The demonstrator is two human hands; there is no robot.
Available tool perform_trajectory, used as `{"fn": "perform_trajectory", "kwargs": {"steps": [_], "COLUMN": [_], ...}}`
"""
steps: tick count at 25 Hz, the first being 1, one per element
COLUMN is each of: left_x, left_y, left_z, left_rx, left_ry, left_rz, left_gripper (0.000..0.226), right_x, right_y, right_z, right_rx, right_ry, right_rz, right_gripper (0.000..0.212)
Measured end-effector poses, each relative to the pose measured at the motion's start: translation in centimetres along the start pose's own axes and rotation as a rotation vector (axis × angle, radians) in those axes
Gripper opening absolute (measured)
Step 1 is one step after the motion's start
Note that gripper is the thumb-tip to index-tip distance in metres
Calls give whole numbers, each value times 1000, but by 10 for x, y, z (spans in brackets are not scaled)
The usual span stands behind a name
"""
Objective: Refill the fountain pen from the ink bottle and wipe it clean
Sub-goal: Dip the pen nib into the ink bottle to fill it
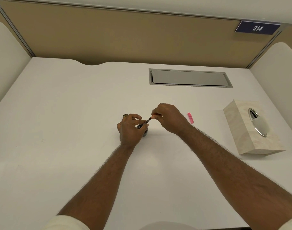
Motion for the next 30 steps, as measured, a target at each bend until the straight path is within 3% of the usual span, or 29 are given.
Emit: {"fn": "perform_trajectory", "kwargs": {"steps": [22, 25, 30], "left_x": [-1, -1, -1], "left_y": [0, 0, 0], "left_z": [0, 0, -1], "left_rx": [4, -1, 8], "left_ry": [3, 8, 14], "left_rz": [4, 0, 7], "left_gripper": [8, 7, 7], "right_x": [-2, -1, -1], "right_y": [-1, -1, -5], "right_z": [0, 3, 3], "right_rx": [28, -2, -44], "right_ry": [29, 66, 115], "right_rz": [24, -16, 26], "right_gripper": [25, 18, 27]}}
Point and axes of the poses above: each hand's wrist, its own y-axis away from the middle knuckle, its own z-axis out of the palm, x = y × z, the point moved 6 cm from there along -y, towards the middle knuckle, and after that the axes turned 13 degrees about -z, right-handed, at the moved point
